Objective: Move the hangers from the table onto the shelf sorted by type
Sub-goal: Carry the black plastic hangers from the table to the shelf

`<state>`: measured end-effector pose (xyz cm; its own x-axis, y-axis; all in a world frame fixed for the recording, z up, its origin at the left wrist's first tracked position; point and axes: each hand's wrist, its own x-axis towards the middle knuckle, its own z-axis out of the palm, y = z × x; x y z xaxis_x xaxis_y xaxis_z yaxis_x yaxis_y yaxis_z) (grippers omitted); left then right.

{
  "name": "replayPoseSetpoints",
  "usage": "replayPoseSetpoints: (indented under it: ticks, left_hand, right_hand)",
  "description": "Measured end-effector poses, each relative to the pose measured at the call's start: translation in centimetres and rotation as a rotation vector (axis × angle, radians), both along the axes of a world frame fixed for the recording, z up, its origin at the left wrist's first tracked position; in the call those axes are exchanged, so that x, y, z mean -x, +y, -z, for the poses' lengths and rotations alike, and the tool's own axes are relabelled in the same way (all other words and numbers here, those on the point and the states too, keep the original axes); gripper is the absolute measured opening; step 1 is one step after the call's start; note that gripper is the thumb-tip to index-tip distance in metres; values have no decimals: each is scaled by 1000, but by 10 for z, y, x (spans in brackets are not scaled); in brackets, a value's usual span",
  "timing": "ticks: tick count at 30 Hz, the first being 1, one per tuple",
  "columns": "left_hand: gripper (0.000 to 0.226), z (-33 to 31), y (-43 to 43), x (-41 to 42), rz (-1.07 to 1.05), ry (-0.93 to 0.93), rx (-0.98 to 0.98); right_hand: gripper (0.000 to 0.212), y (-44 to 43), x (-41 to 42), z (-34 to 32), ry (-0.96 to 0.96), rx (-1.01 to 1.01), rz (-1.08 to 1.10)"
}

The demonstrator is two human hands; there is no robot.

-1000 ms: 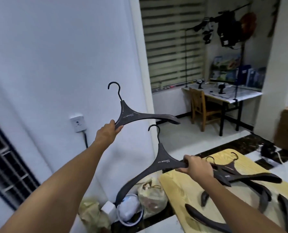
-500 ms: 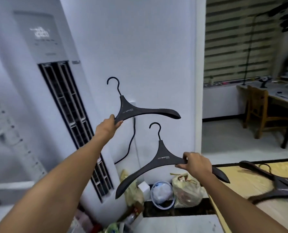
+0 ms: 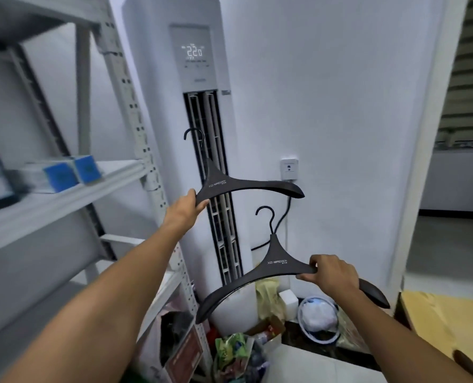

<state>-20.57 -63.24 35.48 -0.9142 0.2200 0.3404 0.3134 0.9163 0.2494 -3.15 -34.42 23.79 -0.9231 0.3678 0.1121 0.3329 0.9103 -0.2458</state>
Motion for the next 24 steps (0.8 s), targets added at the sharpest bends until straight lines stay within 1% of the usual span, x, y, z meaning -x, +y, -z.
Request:
replayPoseSetpoints:
  ticks: [4,8,11,16,18,21,24]
  left_hand:
    - [39,-1,-49,-11,-84,-17,4]
    - [39,-2,-89,-23,-156,-31,-40]
    - [39,-3,-114,-36,-233,-23,-21]
    - [39,10,-144,-65,-354,-72,6]
    - [43,18,-154,-76,-375,-111,18]
    - [41,33,-162,-92,-400,-158,26]
    - [41,51,-165,-107,-415,-206,-2]
  right_hand:
    - [46,-34,14,-2,-5,7,-94]
    - [45,-57,29,-8,1,-3,-181]
    - [44,-71,39,-13,15,2,-244]
    - [45,-91,49,-12,-20,-16,-341]
    - [44,-97,52,-9,-36,-46,-378]
    - [44,-105,55,-4,-50,-74,-429]
    - [45,-111,58,5,-79,-72,-455]
